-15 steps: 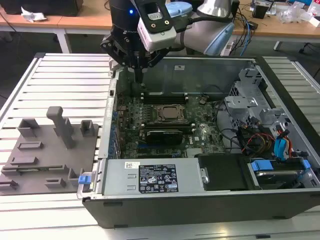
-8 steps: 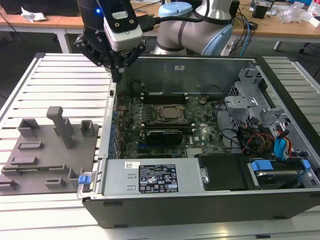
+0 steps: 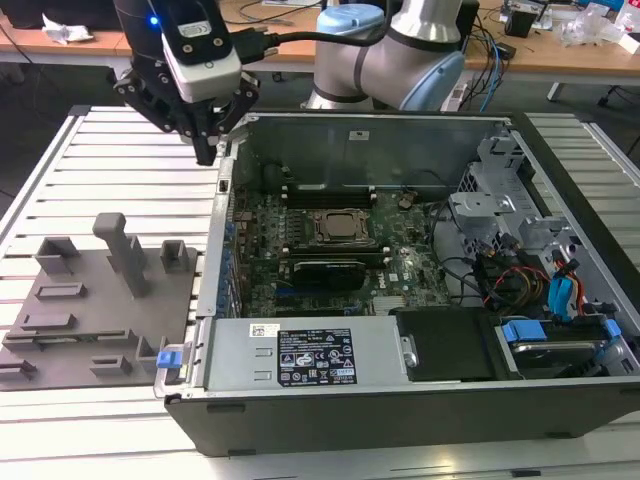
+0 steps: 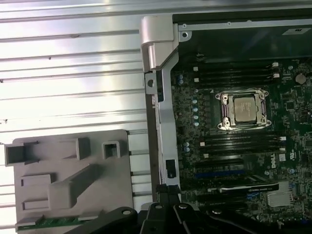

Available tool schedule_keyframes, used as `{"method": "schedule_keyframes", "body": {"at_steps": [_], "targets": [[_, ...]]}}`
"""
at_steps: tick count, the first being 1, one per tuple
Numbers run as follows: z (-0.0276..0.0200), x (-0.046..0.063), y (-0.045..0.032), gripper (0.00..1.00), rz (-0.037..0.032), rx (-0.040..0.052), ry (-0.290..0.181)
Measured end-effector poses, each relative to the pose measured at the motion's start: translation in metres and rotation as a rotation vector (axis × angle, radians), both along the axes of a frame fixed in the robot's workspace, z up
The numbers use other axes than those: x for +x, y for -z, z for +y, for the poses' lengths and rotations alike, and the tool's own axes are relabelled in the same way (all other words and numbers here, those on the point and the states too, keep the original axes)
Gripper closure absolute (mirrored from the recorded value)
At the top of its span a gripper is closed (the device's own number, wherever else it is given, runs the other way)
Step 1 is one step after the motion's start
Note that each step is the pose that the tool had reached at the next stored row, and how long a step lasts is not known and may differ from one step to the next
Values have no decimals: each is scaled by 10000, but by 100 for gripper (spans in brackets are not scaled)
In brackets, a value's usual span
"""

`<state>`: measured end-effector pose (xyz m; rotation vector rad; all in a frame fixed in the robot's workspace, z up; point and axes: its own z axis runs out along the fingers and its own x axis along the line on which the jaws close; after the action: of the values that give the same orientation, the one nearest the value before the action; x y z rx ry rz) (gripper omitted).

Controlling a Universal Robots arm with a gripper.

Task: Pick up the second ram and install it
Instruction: 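Reach for the second ram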

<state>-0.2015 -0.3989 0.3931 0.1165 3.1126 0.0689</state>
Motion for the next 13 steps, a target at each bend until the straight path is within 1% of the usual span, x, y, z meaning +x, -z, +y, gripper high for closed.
{"method": "schedule_keyframes", "body": {"at_steps": [5,8,13], "targets": [[0,-86,1,89,-1,0,0],[0,-169,2,89,-1,1,1],[0,-246,3,89,0,0,0]]}}
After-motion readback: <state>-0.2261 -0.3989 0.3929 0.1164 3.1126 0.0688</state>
